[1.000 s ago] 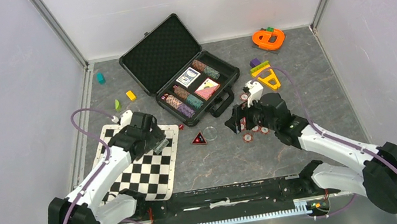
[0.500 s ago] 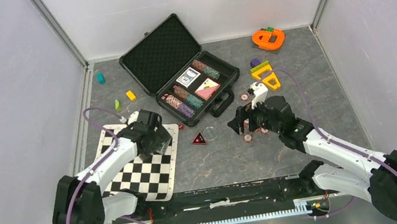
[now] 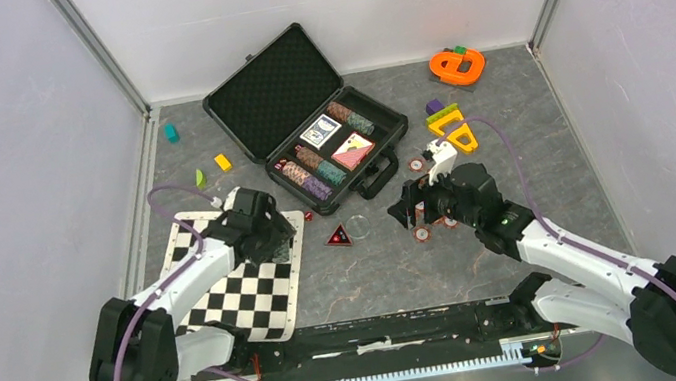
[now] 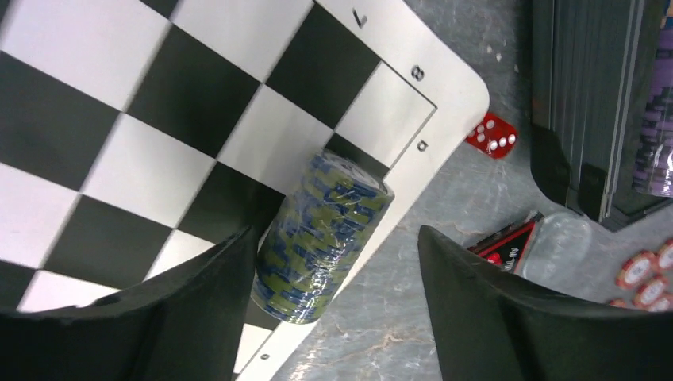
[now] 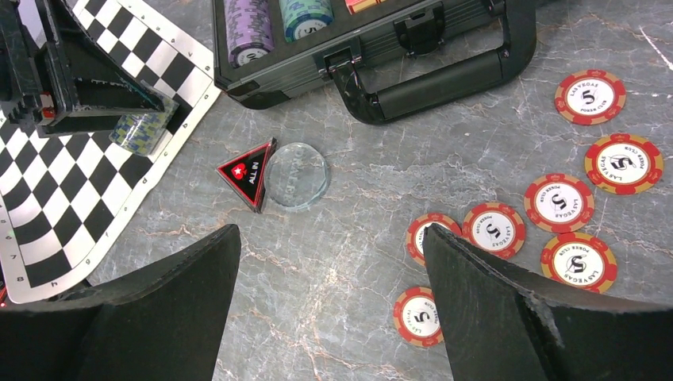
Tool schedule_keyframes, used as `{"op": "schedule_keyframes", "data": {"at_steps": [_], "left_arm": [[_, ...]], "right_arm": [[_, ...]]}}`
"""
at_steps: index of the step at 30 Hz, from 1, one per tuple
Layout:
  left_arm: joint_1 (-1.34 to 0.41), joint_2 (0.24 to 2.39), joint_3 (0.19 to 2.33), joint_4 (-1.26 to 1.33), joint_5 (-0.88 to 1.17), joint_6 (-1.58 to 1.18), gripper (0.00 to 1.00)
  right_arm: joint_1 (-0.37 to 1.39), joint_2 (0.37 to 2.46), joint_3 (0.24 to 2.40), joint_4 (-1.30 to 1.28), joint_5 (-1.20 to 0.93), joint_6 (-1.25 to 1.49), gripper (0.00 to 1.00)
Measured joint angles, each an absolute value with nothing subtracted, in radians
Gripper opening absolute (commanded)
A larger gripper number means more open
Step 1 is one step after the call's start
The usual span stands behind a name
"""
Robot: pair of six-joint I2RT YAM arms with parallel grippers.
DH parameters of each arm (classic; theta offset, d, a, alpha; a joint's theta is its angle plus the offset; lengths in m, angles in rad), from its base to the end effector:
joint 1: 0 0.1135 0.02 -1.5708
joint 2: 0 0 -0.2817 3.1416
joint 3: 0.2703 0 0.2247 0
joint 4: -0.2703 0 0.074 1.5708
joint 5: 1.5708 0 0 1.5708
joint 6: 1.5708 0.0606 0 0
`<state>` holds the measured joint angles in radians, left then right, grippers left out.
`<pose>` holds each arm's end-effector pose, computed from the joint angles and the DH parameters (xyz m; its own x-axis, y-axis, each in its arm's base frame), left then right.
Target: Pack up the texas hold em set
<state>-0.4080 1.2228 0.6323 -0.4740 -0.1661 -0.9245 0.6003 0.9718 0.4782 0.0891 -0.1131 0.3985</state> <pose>0.1895 -0.0710 0.1906 -0.7371 -0.5391 -0.4075 -0.4495 0.8414 -0.3001 0.1642 0.1207 0.2436 -0.5503 0.0905 -0.8300 -0.4702 0.7879 0.3977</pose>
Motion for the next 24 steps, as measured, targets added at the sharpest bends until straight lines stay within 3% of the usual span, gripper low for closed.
{"op": "schedule_keyframes", "data": {"at_steps": [2,6,11,16,24], "left_arm": [[-0.410,1.219,0.603,-0.423,-0.123,-0.921,0.68],[-0.420,1.219,0.569,-0.361,-0.041,-0.918,0.68],[-0.437,1.225,0.569,-0.308,0.030,-0.917,0.69],[-0.445,1.214,0.570,-0.281,0.100,-0.866,0.75],[-0.429,1.046,0.588,-0.294,0.167,-0.744,0.75]], "right_arm": [[0.600,0.979,0.478,0.089,-0.115,0.402,0.90],[0.602,0.986,0.478,0.089,-0.116,0.407,0.90],[0.606,0.991,0.478,0.094,-0.117,0.413,0.89],[0.639,1.057,0.480,0.104,-0.133,0.427,0.87],[0.768,1.209,0.560,0.106,-0.104,0.492,0.82]]}}
